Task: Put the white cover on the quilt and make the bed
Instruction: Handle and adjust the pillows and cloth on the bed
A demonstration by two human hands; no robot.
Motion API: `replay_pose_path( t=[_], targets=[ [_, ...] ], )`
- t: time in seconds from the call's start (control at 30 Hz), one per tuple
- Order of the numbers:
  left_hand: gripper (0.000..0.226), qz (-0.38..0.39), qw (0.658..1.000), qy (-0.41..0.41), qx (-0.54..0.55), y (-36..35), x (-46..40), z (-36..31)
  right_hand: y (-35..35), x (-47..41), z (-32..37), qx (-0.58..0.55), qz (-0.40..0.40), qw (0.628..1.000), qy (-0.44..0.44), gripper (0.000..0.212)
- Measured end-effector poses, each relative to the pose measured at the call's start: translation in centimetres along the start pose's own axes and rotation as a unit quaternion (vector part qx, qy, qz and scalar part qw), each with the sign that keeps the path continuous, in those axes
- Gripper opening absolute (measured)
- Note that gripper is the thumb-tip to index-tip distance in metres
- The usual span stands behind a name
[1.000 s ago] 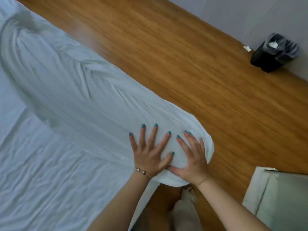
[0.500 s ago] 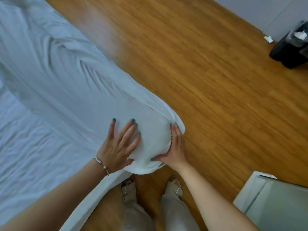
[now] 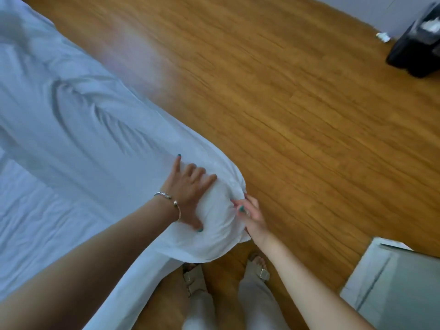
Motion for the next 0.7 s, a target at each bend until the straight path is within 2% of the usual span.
replay_pose_path(
  t=[0.03, 0.1, 0.2, 0.27, 0.33, 0.4, 0.47, 0.53, 0.57, 0.63, 0.7],
  targets=[
    [0.124, -0.007, 1.000, -0.004, 0.008, -0.1, 0.1, -0.4, 0.7, -0.9, 0.3, -0.032, -0.045, 0.998, -0.028, 0.047],
    [0.120, -0.025, 0.999, -0.020, 0.006, -0.3, 0.5, -0.5, 1.7, -3.0, 0.8, -0.026, -0.144, 0.987, -0.059, 0.033],
    [0.114, -0.036, 0.999, 0.004, 0.032, -0.7, 0.5, -0.8, 1.5, -6.1, 1.5, -0.051, -0.227, 0.964, -0.126, 0.042],
    [0.099, -0.022, 0.993, 0.079, 0.079, -0.5, 1.1, -2.0, 1.4, -7.7, 1.3, -0.085, -0.249, 0.947, -0.184, 0.048],
    [0.088, -0.014, 0.979, 0.166, 0.121, -0.1, 1.3, -3.2, 1.4, -9.2, 1.4, -0.100, -0.224, 0.940, -0.238, 0.057],
    [0.092, -0.035, 0.969, 0.198, 0.146, -0.4, 1.3, -3.5, 1.9, -11.0, 1.5, -0.092, -0.182, 0.942, -0.267, 0.081],
    [0.090, -0.089, 0.952, 0.220, 0.194, -0.4, 1.3, -3.0, 1.7, -12.8, 1.9, -0.082, -0.064, 0.950, -0.294, 0.092],
    [0.066, -0.162, 0.920, 0.265, 0.240, -0.1, 1.0, -2.9, 0.8, -13.6, 3.0, -0.099, 0.049, 0.946, -0.304, 0.077],
    [0.055, -0.177, 0.901, 0.302, 0.256, 0.1, 0.8, -3.1, 0.6, -14.0, 3.2, -0.109, 0.072, 0.944, -0.304, 0.068],
    [0.052, -0.201, 0.868, 0.370, 0.264, 0.4, 0.2, -3.4, 0.4, -15.0, 3.0, -0.131, 0.087, 0.942, -0.297, 0.058],
    [0.056, -0.214, 0.860, 0.406, 0.224, 0.0, -0.4, -3.6, 0.4, -15.6, 2.2, -0.162, 0.088, 0.940, -0.286, 0.053]
  ],
)
Point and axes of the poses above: each hand's wrist, its own x-axis away from the middle knuckle, its own y-axis out of the back of the hand, z = x × y, the point moved 4 cm from there along -x, towards the middle knuckle, and after that the axes turned 3 degrees about -z, right-handed, at the moved point
